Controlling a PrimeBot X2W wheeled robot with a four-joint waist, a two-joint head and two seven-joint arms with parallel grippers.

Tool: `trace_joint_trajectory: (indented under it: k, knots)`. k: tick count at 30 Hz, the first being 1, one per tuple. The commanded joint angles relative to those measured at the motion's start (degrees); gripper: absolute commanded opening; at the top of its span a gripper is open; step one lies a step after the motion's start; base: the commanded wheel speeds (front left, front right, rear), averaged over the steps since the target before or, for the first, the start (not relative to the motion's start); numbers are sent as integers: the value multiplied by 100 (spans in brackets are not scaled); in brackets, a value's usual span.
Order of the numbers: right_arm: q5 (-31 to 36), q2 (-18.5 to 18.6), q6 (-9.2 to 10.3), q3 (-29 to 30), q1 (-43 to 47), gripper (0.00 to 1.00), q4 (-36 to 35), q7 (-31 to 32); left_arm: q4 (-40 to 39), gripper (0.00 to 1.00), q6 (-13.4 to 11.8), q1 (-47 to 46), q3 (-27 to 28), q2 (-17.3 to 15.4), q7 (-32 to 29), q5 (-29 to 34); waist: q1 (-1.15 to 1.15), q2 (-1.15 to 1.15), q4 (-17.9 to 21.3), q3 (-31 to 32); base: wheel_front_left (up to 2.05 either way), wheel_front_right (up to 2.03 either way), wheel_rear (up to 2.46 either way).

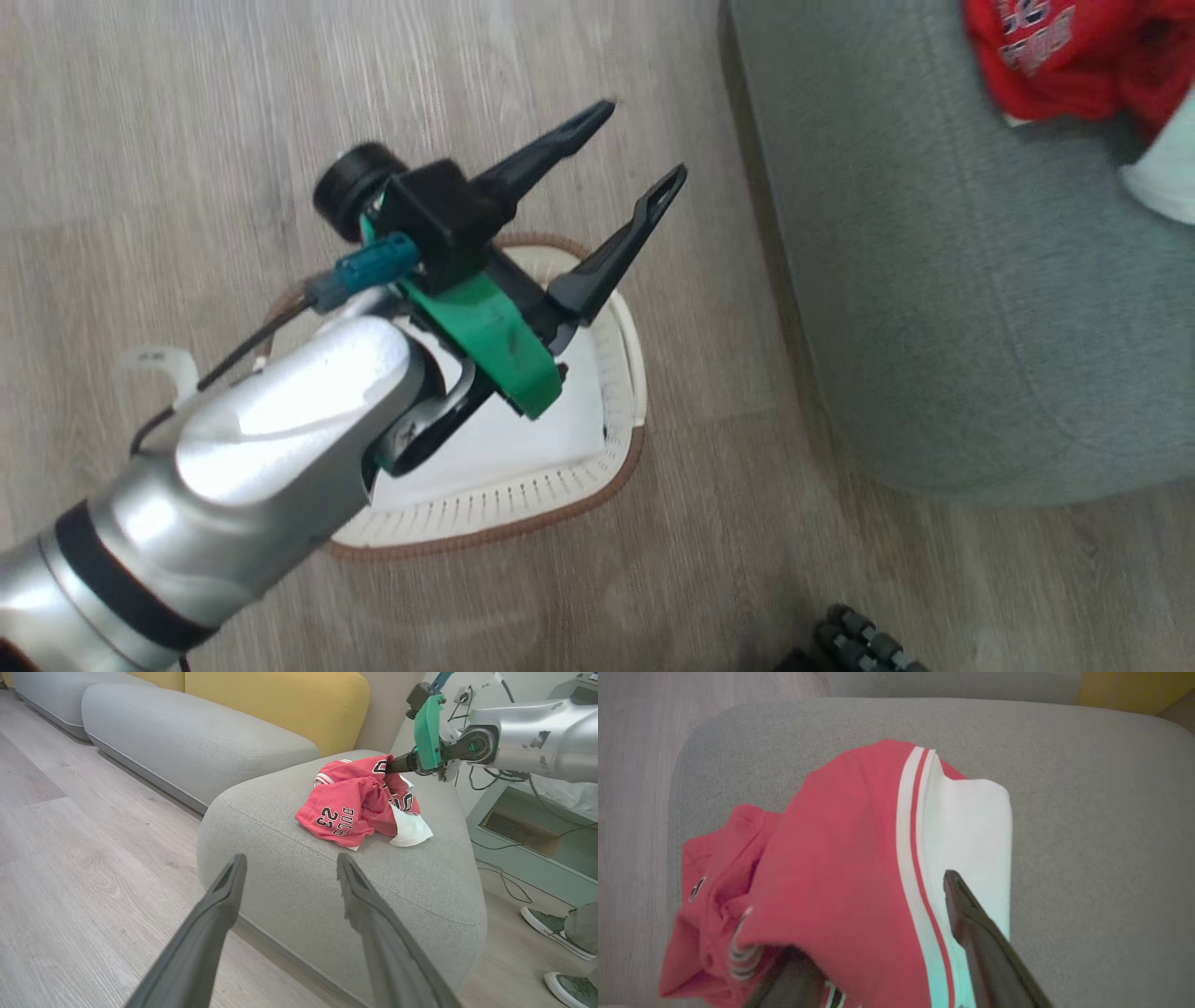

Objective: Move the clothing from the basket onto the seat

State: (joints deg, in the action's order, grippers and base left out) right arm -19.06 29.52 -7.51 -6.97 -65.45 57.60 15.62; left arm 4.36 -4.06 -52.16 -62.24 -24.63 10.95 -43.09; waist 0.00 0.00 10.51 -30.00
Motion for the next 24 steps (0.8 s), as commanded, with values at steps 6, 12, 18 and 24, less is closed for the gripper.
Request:
trace_joint_trajectory:
  k: [6, 12, 18, 24]
  knots:
    - [-270, 212, 2, -633, 340, 100, -287, 533, 22, 100, -58, 381, 239, -83, 180, -191, 0, 0, 266, 946, 0, 0, 0]
    - [-822, 506, 2, -1227, 681, 100, -905, 951, 74, 100, -155, 833, 320, -79, 292, -363, 0, 0, 341, 1665, 0, 0, 0]
    - [-1481, 1043, 2, -1531, 1087, 100, -1955, 675, 39, 100, -257, 1228, 471, -66, 362, -461, 0, 0, 213, 2234, 0, 0, 0]
    - [-1737, 1371, 2, -1380, 1678, 100, -2764, 140, -9, 100, -381, 1616, 745, -132, 392, -538, 0, 0, -61, 2707, 0, 0, 0]
